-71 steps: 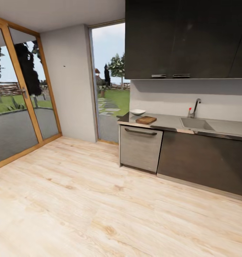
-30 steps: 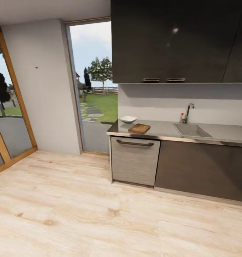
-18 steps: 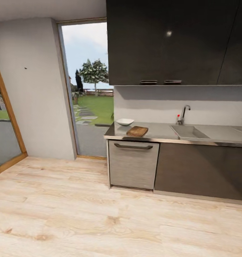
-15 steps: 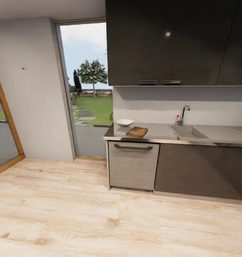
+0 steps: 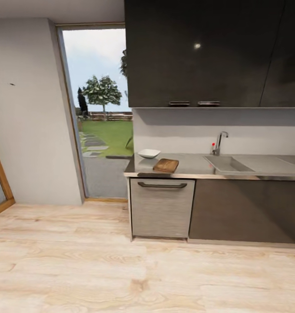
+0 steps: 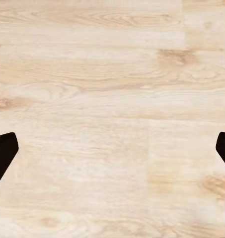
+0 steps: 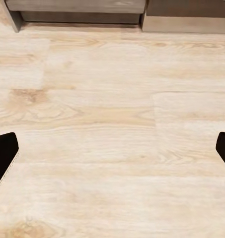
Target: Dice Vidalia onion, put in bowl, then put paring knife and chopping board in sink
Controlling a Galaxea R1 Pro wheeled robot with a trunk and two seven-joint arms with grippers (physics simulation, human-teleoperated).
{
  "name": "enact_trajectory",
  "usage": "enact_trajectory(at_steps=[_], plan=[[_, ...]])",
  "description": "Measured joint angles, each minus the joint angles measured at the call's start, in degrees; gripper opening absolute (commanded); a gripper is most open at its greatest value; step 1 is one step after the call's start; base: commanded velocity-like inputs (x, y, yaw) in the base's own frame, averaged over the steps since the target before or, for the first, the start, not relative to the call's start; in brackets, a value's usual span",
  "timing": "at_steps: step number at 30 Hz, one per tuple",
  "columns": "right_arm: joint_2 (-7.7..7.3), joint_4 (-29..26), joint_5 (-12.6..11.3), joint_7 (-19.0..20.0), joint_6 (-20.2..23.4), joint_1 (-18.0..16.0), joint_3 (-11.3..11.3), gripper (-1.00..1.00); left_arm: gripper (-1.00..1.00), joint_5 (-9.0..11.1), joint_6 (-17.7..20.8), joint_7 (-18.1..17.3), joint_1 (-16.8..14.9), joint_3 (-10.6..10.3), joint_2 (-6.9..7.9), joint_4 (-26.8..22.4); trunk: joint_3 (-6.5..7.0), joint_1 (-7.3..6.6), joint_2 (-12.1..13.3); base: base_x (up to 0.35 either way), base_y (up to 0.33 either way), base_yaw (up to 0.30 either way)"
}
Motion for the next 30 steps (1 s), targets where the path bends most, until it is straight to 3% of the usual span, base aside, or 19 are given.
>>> enact_trajectory(at_steps=[9, 19, 30], plan=[[0.05, -0.01, 0.00, -0.02, 0.00, 0.00, 0.00, 1.00, 1.00, 0.00, 0.00, 0.02, 0.00, -0.01, -0.01, -0.02, 0.70, -0.01, 0.00, 0.235, 0.167, -0.137], [0.14, -0.02, 0.00, -0.04, 0.01, 0.00, 0.00, 1.00, 1.00, -0.06, -0.01, 0.05, -0.01, -0.04, -0.07, -0.03, 1.19, 0.00, 0.00, 0.253, -0.208, -0.057], [0.17, -0.02, 0.00, -0.04, 0.01, 0.00, 0.00, 1.00, 1.00, -0.06, -0.01, 0.05, 0.00, -0.04, -0.07, -0.04, 1.21, 0.00, 0.00, 0.252, -0.239, 0.218]])
